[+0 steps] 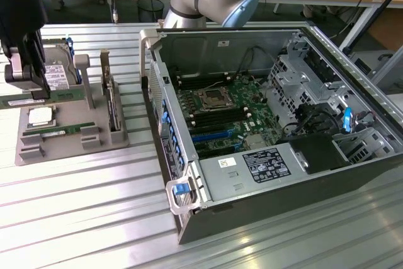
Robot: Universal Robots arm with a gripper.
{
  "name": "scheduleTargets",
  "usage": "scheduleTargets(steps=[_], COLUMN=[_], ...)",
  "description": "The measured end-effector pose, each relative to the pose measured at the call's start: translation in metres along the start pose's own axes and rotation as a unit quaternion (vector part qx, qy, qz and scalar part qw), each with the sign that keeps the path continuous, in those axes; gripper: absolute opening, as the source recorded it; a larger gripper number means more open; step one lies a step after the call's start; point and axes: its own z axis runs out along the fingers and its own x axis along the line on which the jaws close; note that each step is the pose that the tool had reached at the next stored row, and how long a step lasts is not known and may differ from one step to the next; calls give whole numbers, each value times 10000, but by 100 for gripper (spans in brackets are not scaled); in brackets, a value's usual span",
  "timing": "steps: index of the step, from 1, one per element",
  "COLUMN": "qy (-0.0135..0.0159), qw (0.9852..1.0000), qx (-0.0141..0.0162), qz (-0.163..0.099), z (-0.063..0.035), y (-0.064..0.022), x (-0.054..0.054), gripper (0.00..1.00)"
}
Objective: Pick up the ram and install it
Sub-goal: 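Pick up the ram and move it above insertion slot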
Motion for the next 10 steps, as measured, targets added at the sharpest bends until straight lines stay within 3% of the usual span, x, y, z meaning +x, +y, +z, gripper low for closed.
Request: scheduleTargets(steps=[10], qy=[0], qw=[10000], qx=[0], qz=[0], z=[-228], y=[5], x=[8], gripper=[13])
